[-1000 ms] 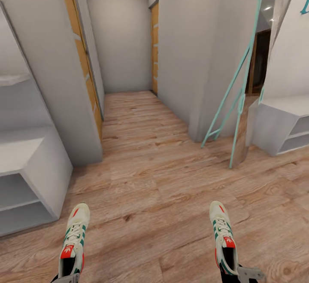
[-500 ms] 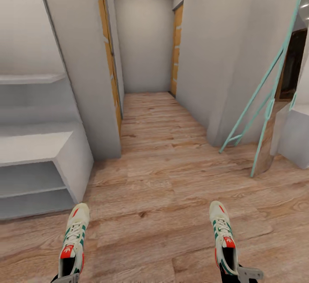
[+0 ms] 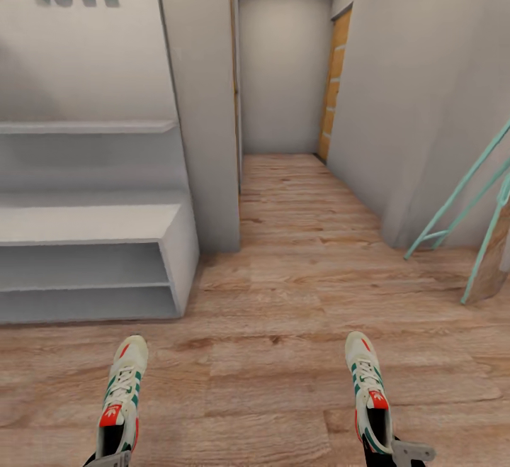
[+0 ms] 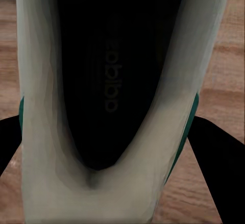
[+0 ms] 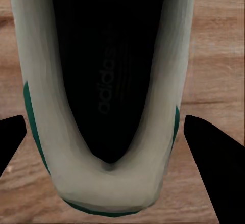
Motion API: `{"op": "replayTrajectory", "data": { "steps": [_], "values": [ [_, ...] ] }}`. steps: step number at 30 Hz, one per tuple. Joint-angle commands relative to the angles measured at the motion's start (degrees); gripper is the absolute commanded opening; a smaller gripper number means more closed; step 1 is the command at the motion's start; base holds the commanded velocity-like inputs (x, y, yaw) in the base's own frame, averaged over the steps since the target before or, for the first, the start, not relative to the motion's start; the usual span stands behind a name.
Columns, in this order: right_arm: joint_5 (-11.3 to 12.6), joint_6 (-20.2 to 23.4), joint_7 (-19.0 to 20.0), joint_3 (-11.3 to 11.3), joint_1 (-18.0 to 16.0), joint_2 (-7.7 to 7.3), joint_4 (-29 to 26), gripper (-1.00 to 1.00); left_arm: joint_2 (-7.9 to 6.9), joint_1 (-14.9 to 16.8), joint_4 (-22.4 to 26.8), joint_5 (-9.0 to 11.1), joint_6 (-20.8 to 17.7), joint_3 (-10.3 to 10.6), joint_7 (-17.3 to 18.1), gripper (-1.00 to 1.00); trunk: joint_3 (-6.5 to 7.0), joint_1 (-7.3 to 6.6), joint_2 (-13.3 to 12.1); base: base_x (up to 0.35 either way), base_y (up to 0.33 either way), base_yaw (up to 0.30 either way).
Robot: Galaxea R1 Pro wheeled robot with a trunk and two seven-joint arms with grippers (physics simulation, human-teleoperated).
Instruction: Pick up the two gym shoes and the two sandals from the corridor floor and place them onto the hallstand (shoe rack) in the corridor, making sure they are on the rack and not on the floor. Arrange them so the two gym shoes are next to each other and the two sandals are next to each other.
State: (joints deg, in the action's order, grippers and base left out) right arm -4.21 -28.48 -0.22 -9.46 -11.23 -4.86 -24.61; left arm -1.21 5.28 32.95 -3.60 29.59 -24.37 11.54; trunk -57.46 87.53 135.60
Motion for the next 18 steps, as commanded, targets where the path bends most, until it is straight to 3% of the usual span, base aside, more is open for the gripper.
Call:
{"op": "replayTrajectory", "data": {
  "steps": [1,10,18],
  "values": [
    [-0.45,-0.17,-0.05,-0.29,-0.02,0.02,0.00,-1.00,0.06,0.08,-0.08,-0.35,0.21,-0.42,0.50,-1.00,-0.01,-0.03,0.02,-0.110,0.283,0.278],
    [-0.45,-0.17,-0.05,-0.29,-0.02,0.02,0.00,-1.00,-0.01,0.08,-0.08,-0.35,0.20,-0.42,0.50,-1.00,0.29,-0.03,0.02,-0.017,0.302,0.258],
    [-0.54,-0.17,0.06,-0.29,-0.02,0.01,0.06,-1.00,-0.02,0.08,-0.10,-0.35,0.18,-0.42,0.50,-1.00,0.32,-0.03,0.02,0.000,0.307,0.024]
  ]
}}
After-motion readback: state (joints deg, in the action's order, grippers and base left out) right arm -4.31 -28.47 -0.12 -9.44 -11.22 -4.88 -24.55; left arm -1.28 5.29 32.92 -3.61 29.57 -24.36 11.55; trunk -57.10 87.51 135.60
